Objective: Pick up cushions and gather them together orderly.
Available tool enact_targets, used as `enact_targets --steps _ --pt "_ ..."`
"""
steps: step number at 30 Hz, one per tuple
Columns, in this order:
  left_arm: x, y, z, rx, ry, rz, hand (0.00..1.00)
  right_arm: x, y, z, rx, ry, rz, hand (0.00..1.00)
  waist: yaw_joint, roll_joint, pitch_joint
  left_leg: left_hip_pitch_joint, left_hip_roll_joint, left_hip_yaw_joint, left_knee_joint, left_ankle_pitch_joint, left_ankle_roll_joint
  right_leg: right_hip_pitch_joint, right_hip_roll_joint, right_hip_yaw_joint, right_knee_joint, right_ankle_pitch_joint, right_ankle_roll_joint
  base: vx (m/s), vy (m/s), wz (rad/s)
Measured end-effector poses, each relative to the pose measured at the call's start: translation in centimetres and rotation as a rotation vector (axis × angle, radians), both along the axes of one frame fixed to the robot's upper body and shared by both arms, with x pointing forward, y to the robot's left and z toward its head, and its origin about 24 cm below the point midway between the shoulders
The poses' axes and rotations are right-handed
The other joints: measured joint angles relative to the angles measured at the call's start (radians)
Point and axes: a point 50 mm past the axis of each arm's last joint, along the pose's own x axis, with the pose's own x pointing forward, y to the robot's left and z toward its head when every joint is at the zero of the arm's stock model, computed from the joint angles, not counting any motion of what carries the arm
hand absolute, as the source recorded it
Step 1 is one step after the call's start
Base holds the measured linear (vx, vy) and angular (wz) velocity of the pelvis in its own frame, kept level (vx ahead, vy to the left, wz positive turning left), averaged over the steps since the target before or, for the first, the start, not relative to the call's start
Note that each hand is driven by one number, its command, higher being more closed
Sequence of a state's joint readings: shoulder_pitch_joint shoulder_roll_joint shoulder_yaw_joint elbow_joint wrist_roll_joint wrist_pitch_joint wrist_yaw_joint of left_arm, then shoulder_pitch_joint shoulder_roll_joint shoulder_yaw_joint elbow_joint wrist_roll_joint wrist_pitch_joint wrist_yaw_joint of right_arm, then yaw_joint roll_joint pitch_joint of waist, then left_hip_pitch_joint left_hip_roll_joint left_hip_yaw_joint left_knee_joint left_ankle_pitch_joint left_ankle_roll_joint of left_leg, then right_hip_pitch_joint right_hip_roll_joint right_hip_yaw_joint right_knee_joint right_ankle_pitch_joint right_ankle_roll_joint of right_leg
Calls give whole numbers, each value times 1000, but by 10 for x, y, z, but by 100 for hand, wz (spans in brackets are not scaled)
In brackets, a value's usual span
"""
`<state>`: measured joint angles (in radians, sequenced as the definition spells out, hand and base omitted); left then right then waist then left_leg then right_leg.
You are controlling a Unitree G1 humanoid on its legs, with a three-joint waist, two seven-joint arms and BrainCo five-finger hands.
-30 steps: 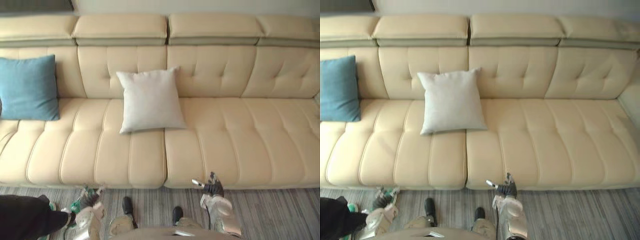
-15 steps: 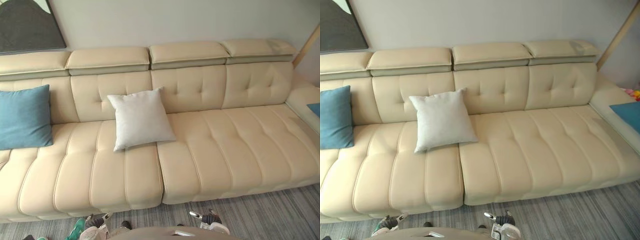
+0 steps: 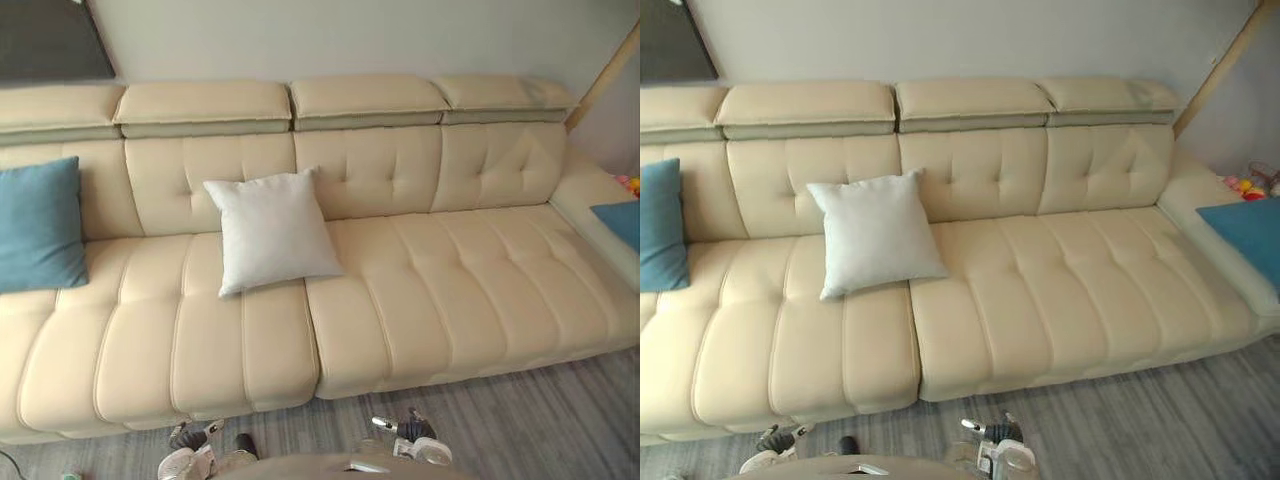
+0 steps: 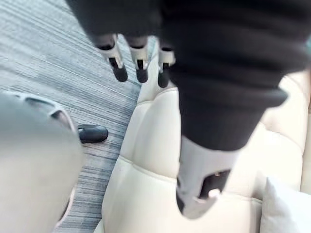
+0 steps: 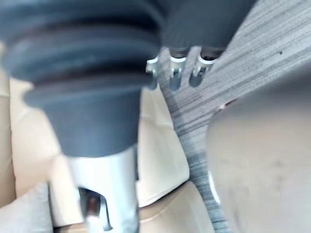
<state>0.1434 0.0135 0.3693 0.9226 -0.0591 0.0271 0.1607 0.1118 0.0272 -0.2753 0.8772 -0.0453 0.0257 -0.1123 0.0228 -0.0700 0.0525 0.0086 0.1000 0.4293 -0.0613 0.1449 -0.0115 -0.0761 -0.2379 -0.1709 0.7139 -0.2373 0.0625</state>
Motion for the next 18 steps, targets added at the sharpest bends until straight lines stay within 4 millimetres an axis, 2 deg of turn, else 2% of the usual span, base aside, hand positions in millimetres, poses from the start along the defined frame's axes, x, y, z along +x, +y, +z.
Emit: enact_targets --steps 1,2,3,4,5,6,7,8,10,11,13,14,15,16,17,18 --pt "0 4 1 10 -2 1 0 2 2 0 5 -1 4 0 5 -14 -3 -21 -1 1 27 -1 0 14 -13 8 -22 32 5 6 -290 -27" --pt "3 15 4 37 -7 4 0 16 5 3 4 -32 32 0 24 -39 -9 -114 36 3 185 -41 -11 43 16 54 -159 80 44 -55 -274 -62" --pt "5 12 3 25 -6 10 0 30 3 9 -12 -67 61 0 33 -14 7 -196 40 -37 267 -110 -56 70 41 71 -275 84 45 -156 -223 -77" --pt "4 9 2 19 -2 13 0 34 -1 10 -25 -76 64 0 36 -4 1 -202 15 -75 247 -108 -49 82 43 85 -320 84 44 -230 62 -107" --pt "-4 -3 -2 -12 25 6 0 44 -17 17 -70 -99 71 0 40 69 16 -209 4 -106 202 -66 53 107 89 97 -420 71 42 -206 103 -81" --pt "-7 -5 -4 -20 44 -5 0 50 -17 19 -73 -113 74 0 28 70 23 -225 3 -94 211 -54 42 111 83 92 -442 38 39 -195 40 -63" --pt "3 -2 -2 -5 31 -34 0 54 -15 20 -70 -123 78 0 20 69 58 -245 11 -98 231 -51 36 122 88 70 -480 9 41 -247 -154 15" --pt "13 -4 0 -4 14 -59 0 52 -15 19 -67 -118 73 0 16 94 101 -253 37 -132 254 -51 11 164 124 47 -526 21 47 -272 -166 22" --pt "12 -6 -1 -9 16 -64 0 44 -15 16 -63 -96 65 0 14 103 105 -247 56 -140 250 -38 -8 171 145 44 -536 28 40 -223 -122 17" --pt "5 -7 -3 -13 34 -68 0 34 -16 12 -61 -69 56 0 9 113 108 -226 74 -159 226 -8 -20 180 174 40 -522 31 33 -212 -131 8" --pt "-2 -7 -4 -13 51 -69 0 30 -18 11 -66 -55 50 0 1 115 105 -184 74 -184 132 66 -89 172 177 19 -503 30 21 -188 -96 12" --pt "-3 -6 -4 -11 53 -69 0 29 -19 10 -66 -52 43 0 -4 100 108 -182 69 -209 117 64 -158 150 170 12 -485 29 4 -203 -45 -5" --pt "1 -4 -3 -12 41 -55 0 24 -27 9 -83 -34 -7 0 3 81 113 -208 44 -244 273 -20 -88 120 135 18 -457 33 -1 -195 -22 -17" --pt "-1 -3 -3 -11 44 -46 0 23 -29 9 -86 -31 -24 0 5 72 112 -208 26 -243 336 -58 -73 113 118 26 -453 36 0 -175 -3 -33" --pt "-4 -2 -4 -10 50 -39 0 22 -33 9 -91 -32 -41 0 4 64 107 -193 2 -238 431 -133 -57 108 97 47 -464 52 10 -123 24 -33" --pt "-7 -4 -4 -16 57 -35 0 18 -35 8 -90 -24 -59 0 3 70 106 -160 -3 -239 483 -206 -62 105 91 64 -488 74 16 -184 124 -49"
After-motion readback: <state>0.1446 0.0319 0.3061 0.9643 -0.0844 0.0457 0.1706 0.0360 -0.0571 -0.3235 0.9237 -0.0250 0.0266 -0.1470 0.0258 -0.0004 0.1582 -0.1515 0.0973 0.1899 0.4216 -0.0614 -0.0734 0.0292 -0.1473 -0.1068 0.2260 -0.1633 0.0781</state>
